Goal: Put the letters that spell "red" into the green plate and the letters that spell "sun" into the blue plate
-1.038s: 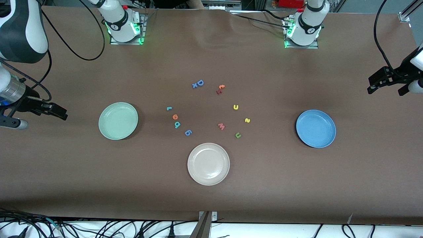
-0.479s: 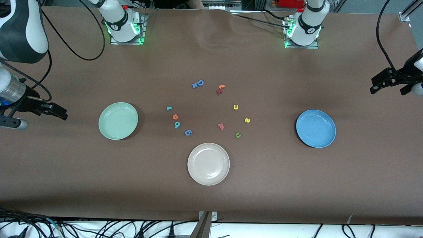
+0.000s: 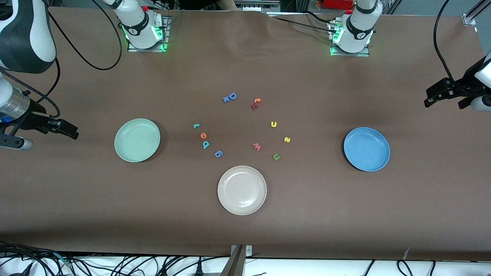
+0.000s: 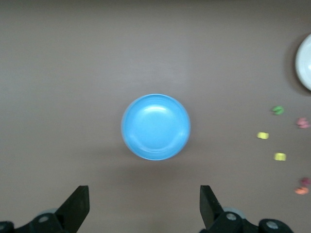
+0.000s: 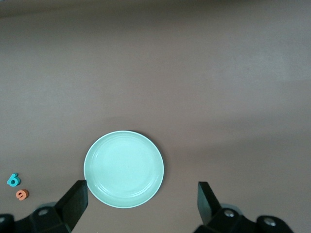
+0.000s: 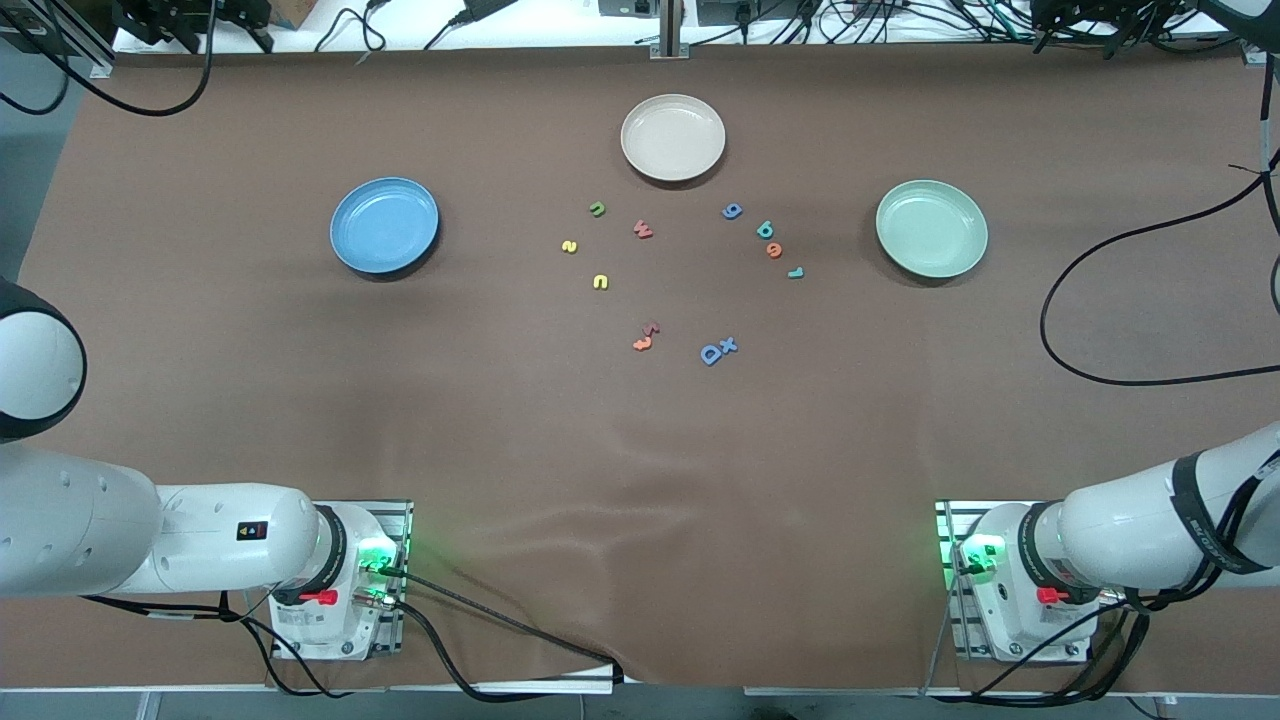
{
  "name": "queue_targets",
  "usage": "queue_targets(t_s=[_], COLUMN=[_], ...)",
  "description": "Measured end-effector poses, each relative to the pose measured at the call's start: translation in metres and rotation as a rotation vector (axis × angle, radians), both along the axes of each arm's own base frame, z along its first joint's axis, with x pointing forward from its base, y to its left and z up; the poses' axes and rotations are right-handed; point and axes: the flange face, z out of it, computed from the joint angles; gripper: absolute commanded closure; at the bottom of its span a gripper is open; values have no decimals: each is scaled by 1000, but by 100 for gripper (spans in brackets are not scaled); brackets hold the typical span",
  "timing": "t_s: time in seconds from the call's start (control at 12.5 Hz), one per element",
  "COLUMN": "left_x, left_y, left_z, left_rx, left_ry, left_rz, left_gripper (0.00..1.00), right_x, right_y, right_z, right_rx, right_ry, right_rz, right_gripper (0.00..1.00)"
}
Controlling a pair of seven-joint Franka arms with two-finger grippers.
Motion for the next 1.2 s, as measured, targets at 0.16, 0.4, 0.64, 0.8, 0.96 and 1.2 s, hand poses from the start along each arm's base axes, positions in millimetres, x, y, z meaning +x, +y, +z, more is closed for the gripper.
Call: queue_targets(t_s=[0.16, 0.4, 0.64, 0.8, 0.96, 1.2], left_x=[1, 6, 6, 6, 6, 6], left_y=[1, -1, -1, -3, -3, -5], left_z=[-4, -13, -14, -14, -14, -14], left_rx=[-20, -21, -21, -13, -11, -11], left_ry=[9, 25, 26, 27, 27, 27], left_rz=[7, 3, 2, -2, -4, -8], left_gripper=[0, 0, 0, 0, 0, 0], right_x=[0, -1, -1, -1, 0, -1], right_y=[0, 0, 0, 0, 0, 0], right_z=[-1, -3, -4, -3, -3, -4], right_rx=[0, 0, 0, 0, 0, 0], right_ry=[1, 6, 5, 5, 4, 5], right_rz=[0, 0, 0, 0, 0, 0], right_gripper=[0, 0, 1, 0, 0, 0])
